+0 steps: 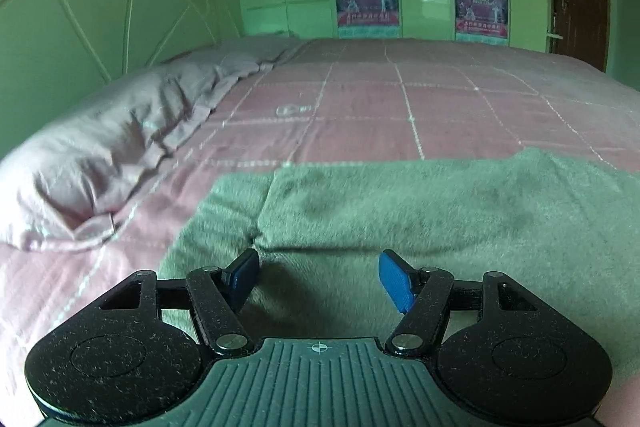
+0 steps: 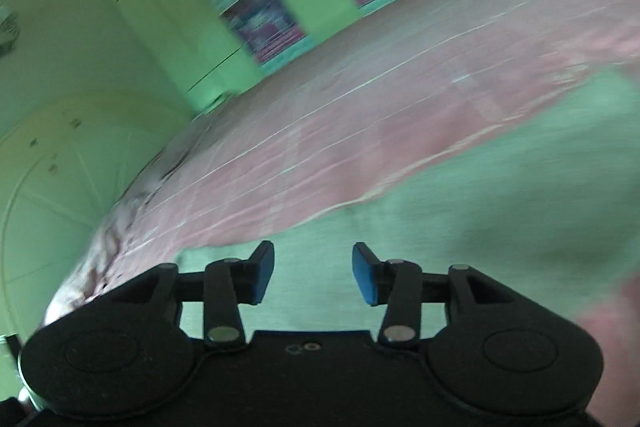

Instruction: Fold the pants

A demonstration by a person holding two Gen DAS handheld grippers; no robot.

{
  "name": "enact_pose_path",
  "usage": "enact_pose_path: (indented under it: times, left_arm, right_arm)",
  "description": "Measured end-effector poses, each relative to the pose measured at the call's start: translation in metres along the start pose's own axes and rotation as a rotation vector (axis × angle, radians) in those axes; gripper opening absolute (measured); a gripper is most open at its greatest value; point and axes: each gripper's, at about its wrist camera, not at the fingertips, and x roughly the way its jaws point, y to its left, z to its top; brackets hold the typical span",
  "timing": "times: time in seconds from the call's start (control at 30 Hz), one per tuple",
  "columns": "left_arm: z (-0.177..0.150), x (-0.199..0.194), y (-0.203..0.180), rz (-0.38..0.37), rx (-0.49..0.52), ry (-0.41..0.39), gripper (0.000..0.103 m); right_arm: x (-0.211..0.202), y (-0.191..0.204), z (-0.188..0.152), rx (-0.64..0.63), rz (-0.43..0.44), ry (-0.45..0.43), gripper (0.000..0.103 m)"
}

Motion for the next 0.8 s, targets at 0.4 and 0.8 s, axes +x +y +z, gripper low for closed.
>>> enact_pose_path:
  times: [0.4, 0.8]
  left_arm:
    - [-0.041, -0.009, 0.024, -0.036, 0.019, -0.004, 0.056]
    - [-0.038, -0.016, 0.014, -0.114, 0.033, 0.006, 0.079]
  right_arm:
    - [-0.049, -0.108, -0.020, 0.224, -0.249, -0.200, 0.038]
    - [-0.030, -0.169, 0.001, 0.531, -0.317, -0.253, 0.034]
